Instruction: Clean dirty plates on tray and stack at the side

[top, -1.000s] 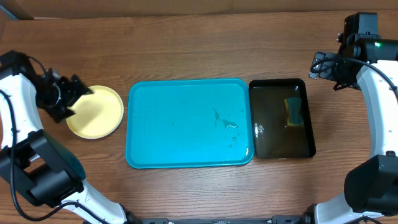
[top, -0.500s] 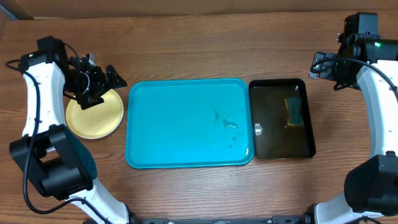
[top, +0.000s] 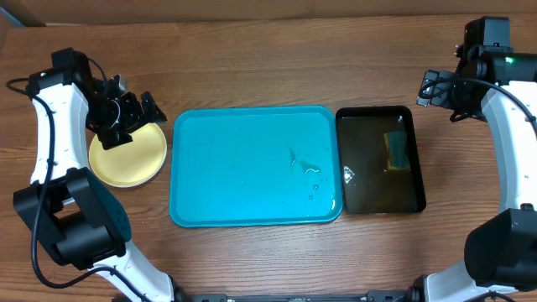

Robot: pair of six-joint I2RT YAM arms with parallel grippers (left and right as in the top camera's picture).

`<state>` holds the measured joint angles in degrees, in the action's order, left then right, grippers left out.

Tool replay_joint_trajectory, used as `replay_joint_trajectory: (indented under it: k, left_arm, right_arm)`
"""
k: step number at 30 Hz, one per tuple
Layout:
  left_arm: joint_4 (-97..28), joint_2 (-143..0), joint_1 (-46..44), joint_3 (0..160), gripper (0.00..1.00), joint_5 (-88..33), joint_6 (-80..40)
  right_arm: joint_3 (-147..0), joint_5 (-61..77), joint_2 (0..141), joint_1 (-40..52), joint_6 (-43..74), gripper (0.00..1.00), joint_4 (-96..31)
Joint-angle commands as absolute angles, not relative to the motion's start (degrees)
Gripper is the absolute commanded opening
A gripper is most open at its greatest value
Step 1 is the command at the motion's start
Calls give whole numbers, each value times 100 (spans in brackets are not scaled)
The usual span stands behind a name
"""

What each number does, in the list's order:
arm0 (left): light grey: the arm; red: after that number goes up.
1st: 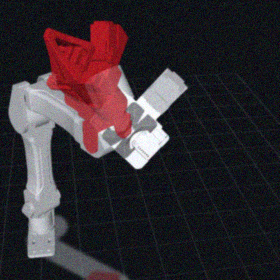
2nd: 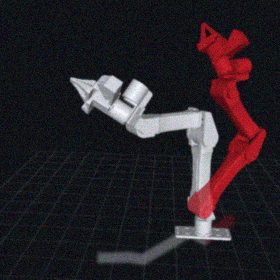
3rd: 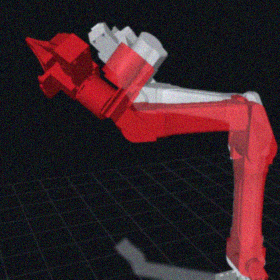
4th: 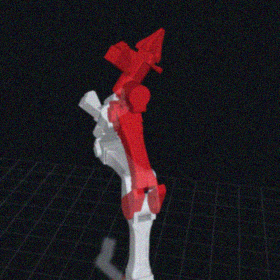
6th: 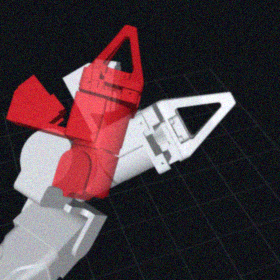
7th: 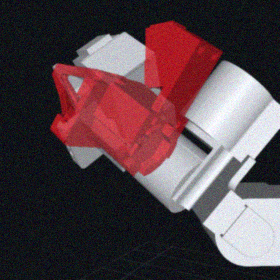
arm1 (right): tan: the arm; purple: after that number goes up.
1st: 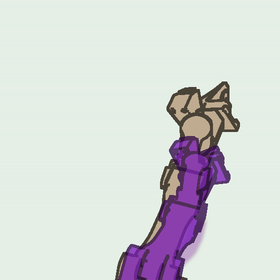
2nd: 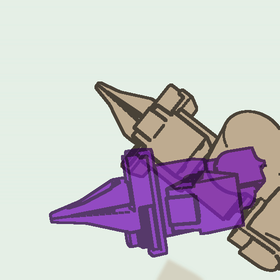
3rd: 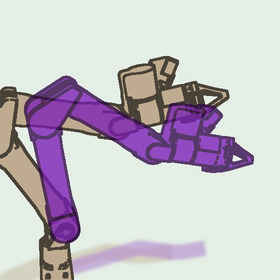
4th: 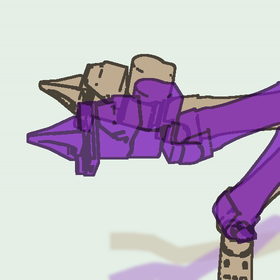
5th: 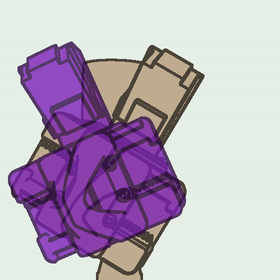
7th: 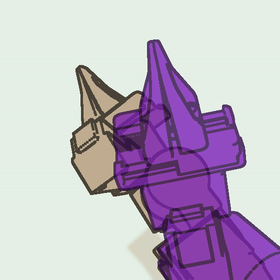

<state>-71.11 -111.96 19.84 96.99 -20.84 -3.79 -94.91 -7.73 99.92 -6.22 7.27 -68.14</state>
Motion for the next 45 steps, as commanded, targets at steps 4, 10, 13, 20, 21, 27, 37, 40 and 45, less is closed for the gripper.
replay_joint_trajectory:
  k: [4, 10, 13, 20, 21, 27, 37, 40, 45]
  left_arm:
    - [-7126, -11052, 1935, 9647, 100, -2034, -211]
    - [-7124, -11052, 1935, 9647, 100, -2034, -211]
    - [-7126, -11052, 1935, 9647, 100, -2034, -211]
    - [-7126, -11052, 1935, 9647, 100, -2034, -211]
    - [-7126, -11052, 1935, 9647, 100, -2034, -211]
    - [-7124, -11052, 1935, 9647, 100, -2034, -211]
    - [-7124, -11052, 1935, 9647, 100, -2034, -211]
    - [-7124, -11052, 1935, 9647, 100, -2034, -211]
    - [-7124, -11052, 1935, 9647, 100, -2034, -211]
  right_arm:
    - [-9559, -808, 9972, -576, 742, 100, -6779]
    - [-9559, -808, 9317, -239, 742, 100, -6779]
    - [-9559, -808, 8882, 58, 742, 100, -6779]
    - [-9559, -805, 7793, 862, 744, 100, -6781]
    - [-9559, -799, 7634, 947, 742, 100, -6781]
    - [-9559, -790, 6578, 1299, 742, 100, -6781]
    - [-9559, -790, 4768, 1356, 744, 100, -6788]
    - [-9557, -792, 4307, 1356, 742, 100, -6794]
    - [-9332, -792, 3706, 1356, 742, 100, -6803]
